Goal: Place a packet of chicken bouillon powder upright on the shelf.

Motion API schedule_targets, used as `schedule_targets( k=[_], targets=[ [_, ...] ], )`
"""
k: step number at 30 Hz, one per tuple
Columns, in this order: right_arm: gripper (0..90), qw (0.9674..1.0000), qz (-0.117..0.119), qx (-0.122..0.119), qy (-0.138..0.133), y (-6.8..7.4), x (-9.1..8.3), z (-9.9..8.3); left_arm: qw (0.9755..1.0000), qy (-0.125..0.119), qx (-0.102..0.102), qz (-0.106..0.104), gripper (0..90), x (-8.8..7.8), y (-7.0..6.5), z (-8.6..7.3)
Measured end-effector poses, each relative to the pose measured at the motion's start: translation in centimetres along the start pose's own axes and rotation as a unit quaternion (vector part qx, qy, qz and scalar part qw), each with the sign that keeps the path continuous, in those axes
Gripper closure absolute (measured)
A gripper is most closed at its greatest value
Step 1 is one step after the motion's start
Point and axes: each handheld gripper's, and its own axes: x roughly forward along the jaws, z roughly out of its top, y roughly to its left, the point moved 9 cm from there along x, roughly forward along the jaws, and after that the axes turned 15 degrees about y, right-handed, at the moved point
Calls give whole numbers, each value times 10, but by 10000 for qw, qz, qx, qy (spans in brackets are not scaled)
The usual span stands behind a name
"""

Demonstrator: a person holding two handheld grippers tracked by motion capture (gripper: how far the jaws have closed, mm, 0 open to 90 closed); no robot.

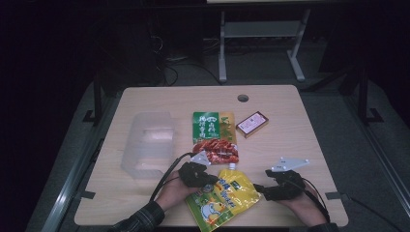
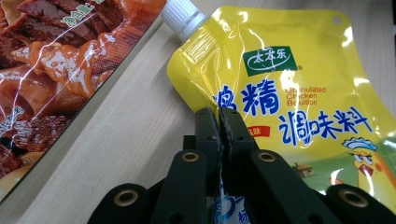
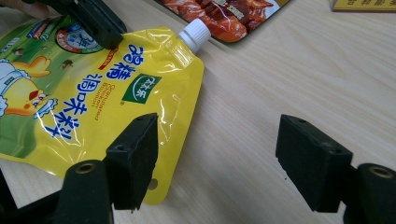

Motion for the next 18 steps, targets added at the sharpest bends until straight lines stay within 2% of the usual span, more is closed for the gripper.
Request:
schedule_targets(
  k=[5,9,12,18],
  targets=[
    [281,10000,59,5,-47,1,-1,1,9996,-281,6,86,896,-8,-1,5],
    [268,9995,243,68,-173,3,-3,3,9984,-541,-87,137,897,-22,3,9],
    [255,9992,310,38,-245,5,-5,6,9968,-774,-148,143,897,-33,3,13],
    [248,9985,458,64,-297,10,-7,8,9929,-1133,-110,360,897,-51,4,19]
  ],
)
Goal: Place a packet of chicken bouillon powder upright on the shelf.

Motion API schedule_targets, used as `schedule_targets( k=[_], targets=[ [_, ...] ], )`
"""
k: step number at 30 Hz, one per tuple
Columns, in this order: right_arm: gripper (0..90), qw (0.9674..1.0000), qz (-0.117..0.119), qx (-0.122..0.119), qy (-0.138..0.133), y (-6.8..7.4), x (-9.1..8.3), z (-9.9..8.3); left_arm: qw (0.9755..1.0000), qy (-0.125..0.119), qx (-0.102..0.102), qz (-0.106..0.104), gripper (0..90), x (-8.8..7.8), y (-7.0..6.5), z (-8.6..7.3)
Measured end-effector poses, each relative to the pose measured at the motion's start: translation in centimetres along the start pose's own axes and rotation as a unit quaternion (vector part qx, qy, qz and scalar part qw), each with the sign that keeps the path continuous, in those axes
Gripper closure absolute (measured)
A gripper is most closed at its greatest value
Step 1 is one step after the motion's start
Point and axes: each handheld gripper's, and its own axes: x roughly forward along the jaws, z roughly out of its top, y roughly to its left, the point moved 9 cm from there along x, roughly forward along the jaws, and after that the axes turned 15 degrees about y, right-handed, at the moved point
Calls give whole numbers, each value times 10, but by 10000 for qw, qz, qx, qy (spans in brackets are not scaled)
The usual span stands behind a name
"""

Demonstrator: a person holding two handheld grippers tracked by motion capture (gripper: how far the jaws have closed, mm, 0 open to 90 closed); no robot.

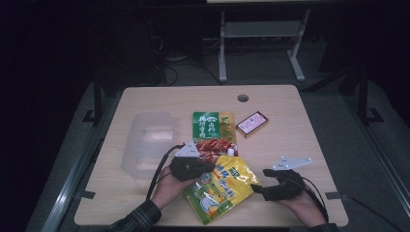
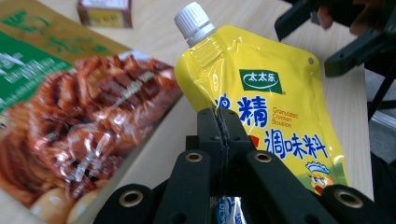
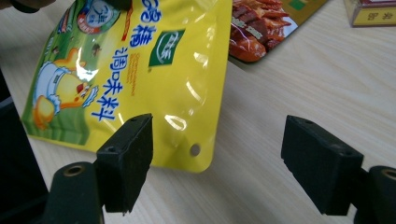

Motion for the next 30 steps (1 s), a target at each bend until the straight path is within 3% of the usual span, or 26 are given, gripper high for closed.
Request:
schedule_targets(
  k=[5,13,15,22,26,30],
  targets=[
    [247,9997,142,-162,-124,6,0,3,9994,-336,-29,67,898,-15,1,10],
    [235,9981,545,-118,-255,15,12,10,9976,-684,9,79,899,-32,-2,22],
    [244,9980,544,-171,-266,17,16,14,9973,-722,41,80,899,-34,-3,24],
    [357,9946,860,-311,-489,25,24,27,9964,-841,42,46,899,-37,-7,27],
    [445,9917,1148,-187,-551,27,26,30,9959,-905,41,74,899,-39,-6,28],
    [553,9894,1266,-180,-694,28,25,33,9956,-929,29,126,899,-40,-4,28]
  ],
)
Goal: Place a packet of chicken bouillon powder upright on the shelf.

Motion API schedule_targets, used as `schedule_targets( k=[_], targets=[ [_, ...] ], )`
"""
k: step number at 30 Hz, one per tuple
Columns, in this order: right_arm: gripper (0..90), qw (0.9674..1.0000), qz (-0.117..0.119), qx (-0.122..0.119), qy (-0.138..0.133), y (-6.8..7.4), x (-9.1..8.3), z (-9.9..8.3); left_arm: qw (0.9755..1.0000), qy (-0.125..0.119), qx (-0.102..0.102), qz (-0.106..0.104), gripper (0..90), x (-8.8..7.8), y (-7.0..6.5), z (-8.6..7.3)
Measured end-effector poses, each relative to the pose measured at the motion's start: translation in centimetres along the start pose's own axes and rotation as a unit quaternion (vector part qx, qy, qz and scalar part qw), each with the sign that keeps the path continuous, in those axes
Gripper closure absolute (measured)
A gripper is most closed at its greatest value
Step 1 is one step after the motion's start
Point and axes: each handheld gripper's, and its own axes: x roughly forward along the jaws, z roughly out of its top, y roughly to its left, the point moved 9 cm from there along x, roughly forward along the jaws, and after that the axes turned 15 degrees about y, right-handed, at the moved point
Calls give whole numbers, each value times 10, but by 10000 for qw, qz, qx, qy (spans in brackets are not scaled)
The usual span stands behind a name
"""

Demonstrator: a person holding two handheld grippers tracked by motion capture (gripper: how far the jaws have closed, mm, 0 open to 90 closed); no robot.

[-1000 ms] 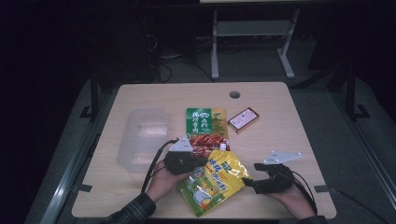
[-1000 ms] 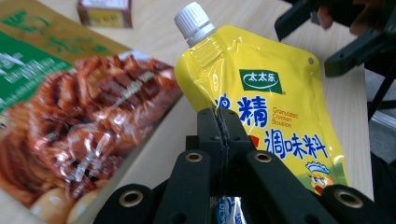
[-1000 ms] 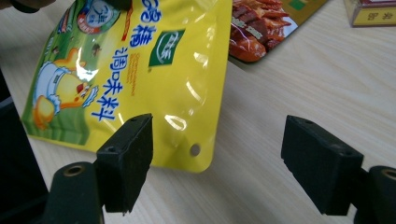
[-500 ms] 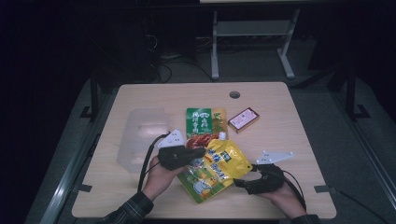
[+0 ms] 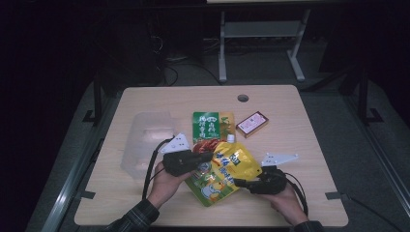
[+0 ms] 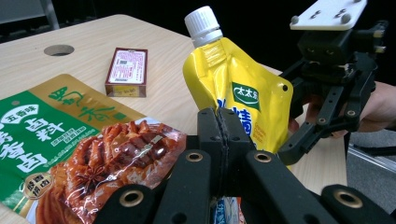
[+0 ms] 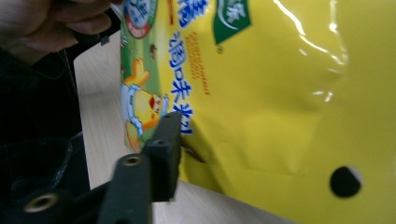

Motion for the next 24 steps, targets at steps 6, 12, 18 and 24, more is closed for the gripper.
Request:
schedule_targets(
  k=[6,12,18,24],
  targets=[
    [760,9998,10,-113,-142,4,-2,5,10000,-42,-48,11,898,-1,1,-1],
    [890,9993,-59,-285,-246,4,-10,13,9999,-75,-145,-23,897,-1,3,-2],
    [898,9984,-189,-480,-241,2,-18,20,9999,-44,-164,-15,896,-1,5,-4],
    [900,9971,-337,-629,-274,1,-25,26,9997,-9,-219,-57,895,1,3,-8]
  ],
)
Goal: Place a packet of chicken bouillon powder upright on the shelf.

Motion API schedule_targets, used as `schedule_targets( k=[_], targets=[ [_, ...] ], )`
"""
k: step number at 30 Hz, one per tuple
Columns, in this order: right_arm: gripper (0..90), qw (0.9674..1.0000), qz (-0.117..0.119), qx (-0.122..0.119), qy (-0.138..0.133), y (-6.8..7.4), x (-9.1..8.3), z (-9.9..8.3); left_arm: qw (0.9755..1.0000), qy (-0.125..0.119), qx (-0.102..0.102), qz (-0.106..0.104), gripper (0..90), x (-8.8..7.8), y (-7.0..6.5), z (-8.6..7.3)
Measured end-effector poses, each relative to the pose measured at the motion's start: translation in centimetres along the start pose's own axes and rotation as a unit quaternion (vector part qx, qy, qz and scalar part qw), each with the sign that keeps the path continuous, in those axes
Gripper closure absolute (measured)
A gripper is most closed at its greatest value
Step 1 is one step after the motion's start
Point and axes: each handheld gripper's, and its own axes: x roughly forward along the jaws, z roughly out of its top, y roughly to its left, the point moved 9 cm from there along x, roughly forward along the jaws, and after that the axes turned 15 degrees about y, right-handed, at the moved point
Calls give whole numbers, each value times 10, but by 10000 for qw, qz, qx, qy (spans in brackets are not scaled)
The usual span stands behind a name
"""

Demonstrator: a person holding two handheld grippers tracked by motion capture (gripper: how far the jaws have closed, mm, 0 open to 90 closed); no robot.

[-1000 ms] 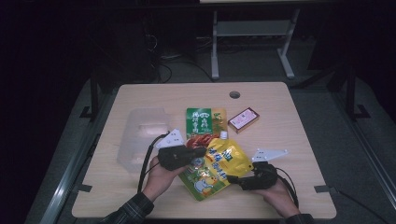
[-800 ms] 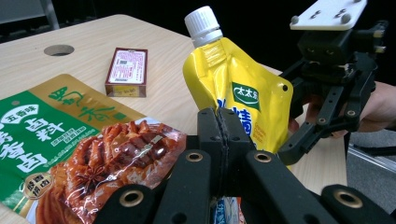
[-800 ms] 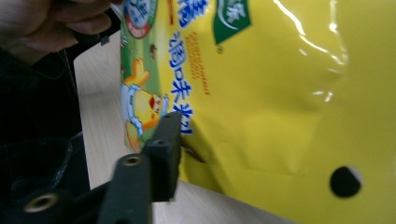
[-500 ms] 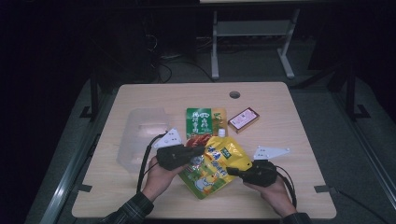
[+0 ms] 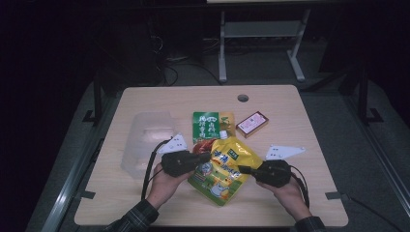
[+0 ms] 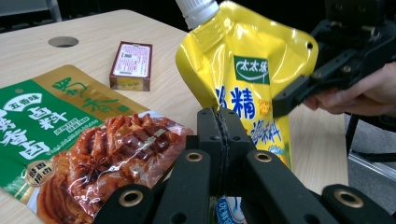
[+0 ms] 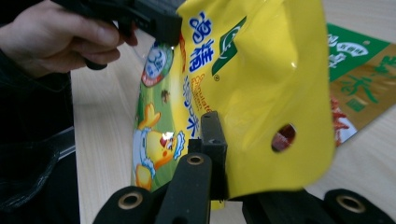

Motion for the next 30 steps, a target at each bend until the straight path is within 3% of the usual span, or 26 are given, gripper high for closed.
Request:
schedule_targets(
  k=[5,9,17,18,23,30],
  targets=[
    [900,9998,84,-151,20,4,-8,4,10000,24,-4,56,881,0,2,-1],
    [900,9995,141,-279,14,6,-12,7,9998,90,44,176,815,-1,4,-1],
    [900,9992,125,-361,86,7,-15,9,9992,284,231,175,526,-8,-3,-3],
    [900,9992,116,-373,77,6,-16,9,9986,407,297,183,497,-8,-7,-7],
    [900,9991,127,-408,12,7,-19,17,9978,556,356,108,368,-10,-15,-20],
    [900,9989,143,-440,-77,8,-21,26,9959,791,425,84,303,-16,-23,-48]
  ],
)
